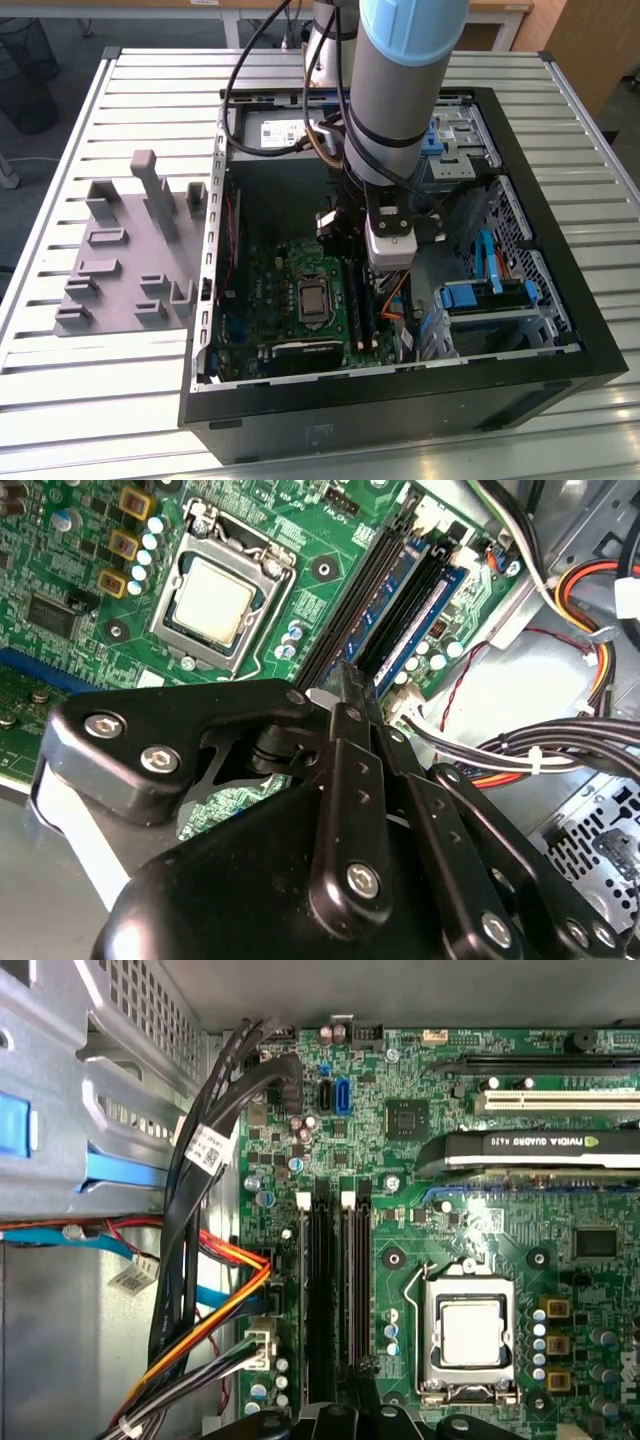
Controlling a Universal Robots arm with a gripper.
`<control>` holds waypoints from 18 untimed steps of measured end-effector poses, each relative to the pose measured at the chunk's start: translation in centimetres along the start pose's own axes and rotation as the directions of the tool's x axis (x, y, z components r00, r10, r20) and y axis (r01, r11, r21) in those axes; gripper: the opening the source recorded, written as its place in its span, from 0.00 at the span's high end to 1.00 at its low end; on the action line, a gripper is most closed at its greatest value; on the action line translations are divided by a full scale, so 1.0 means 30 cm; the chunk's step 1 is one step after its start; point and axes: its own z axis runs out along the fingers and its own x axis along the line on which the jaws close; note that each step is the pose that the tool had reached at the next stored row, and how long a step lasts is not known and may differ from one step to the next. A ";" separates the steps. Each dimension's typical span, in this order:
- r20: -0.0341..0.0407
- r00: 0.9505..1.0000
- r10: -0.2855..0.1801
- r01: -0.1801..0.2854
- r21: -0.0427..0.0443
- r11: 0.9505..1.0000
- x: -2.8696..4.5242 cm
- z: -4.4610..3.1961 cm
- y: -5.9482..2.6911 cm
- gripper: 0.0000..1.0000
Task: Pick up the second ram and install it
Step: 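Press down the second ram until it locks into place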
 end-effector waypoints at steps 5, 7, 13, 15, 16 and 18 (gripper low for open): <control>0.000 1.000 0.000 0.000 0.002 1.000 0.000 0.000 -0.002 0.89; 0.000 1.000 0.000 0.000 0.002 1.000 0.000 0.000 -0.002 0.89; 0.000 1.000 0.000 0.000 0.002 1.000 0.000 0.000 -0.002 0.89; 0.000 1.000 0.000 0.000 0.003 1.000 0.000 0.002 -0.002 0.89; 0.000 1.000 0.000 0.000 0.005 1.000 0.000 0.003 -0.002 0.89; 0.000 1.000 0.000 0.000 0.010 1.000 0.000 0.005 -0.003 0.89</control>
